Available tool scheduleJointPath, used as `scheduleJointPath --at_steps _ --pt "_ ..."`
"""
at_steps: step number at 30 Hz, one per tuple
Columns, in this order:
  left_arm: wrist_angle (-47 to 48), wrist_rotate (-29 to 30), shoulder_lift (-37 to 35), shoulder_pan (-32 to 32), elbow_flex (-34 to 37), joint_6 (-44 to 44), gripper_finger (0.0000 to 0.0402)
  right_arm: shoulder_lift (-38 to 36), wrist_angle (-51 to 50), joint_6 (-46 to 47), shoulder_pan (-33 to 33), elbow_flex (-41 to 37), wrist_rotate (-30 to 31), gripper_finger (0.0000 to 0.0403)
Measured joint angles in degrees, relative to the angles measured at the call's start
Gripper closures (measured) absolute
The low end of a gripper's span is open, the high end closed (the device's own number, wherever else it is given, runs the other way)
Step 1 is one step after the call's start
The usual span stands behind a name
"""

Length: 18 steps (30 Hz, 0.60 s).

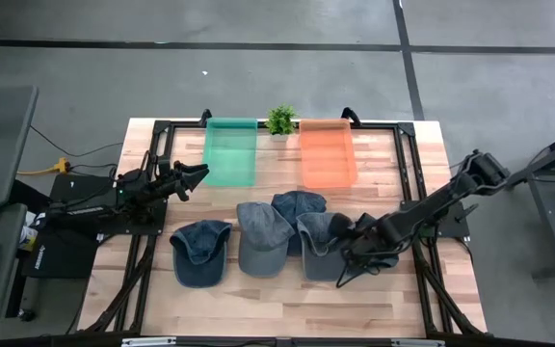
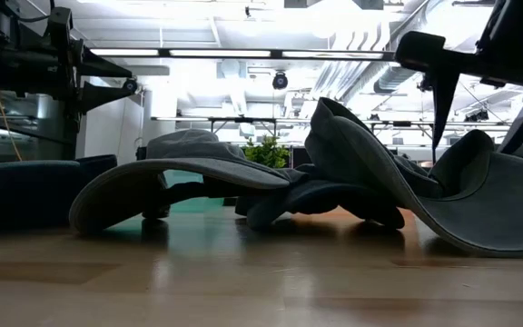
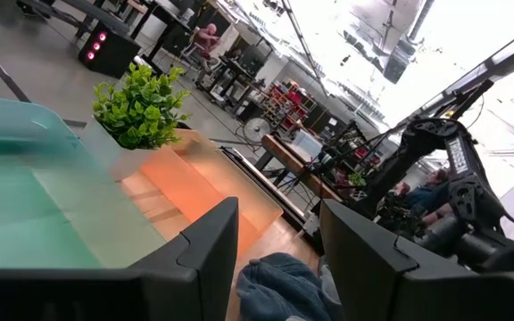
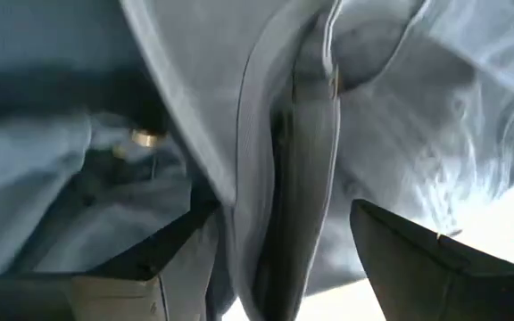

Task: Pick & Place hat
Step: Put the right light gray cap into the orange bin

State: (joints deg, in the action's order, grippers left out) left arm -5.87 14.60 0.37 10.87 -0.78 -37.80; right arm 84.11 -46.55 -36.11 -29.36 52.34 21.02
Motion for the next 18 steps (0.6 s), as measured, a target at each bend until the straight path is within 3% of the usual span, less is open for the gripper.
scheduleJointPath --at_steps 8,18 --pt "0.0 0.0 0.0 0.0 0.0 0.0 0.0243 1.4 2.6 0.5 0.0 0.0 -3.6 0.0152" --pt "0.0 0.0 0.0 0.0 0.0 0.0 0.0243 1.4 2.2 4.6 0.1 0.0 0.8 0.0153"
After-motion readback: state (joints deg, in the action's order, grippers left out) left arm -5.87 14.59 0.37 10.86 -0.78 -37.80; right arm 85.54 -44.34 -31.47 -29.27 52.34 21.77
